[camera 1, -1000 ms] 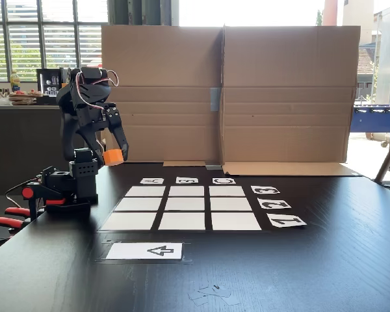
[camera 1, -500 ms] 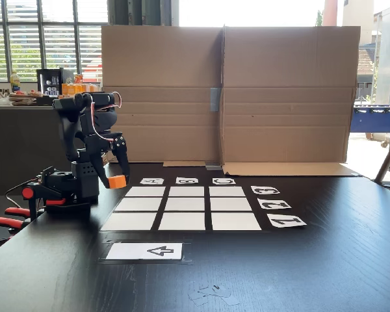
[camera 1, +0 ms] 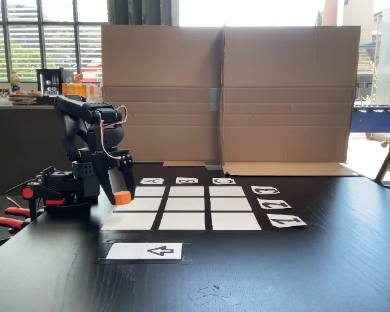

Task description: Pick up the round, orange token and place it in the grid on square A1.

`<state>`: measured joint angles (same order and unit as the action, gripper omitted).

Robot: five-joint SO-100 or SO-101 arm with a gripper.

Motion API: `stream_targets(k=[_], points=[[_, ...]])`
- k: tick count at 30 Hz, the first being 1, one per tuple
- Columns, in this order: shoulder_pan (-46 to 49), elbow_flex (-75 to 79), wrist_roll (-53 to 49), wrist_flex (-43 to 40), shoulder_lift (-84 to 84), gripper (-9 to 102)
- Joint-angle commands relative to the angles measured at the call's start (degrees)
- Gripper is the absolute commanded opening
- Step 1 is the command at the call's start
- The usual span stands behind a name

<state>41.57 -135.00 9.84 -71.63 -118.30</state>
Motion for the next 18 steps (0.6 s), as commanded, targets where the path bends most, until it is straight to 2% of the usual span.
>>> stream_targets(k=[1, 18], points=[[-0.70, 0.00, -0.09, 2.02, 1.58, 13], [-2.99, -3.34, 0.18, 10.63, 8.26, 13]])
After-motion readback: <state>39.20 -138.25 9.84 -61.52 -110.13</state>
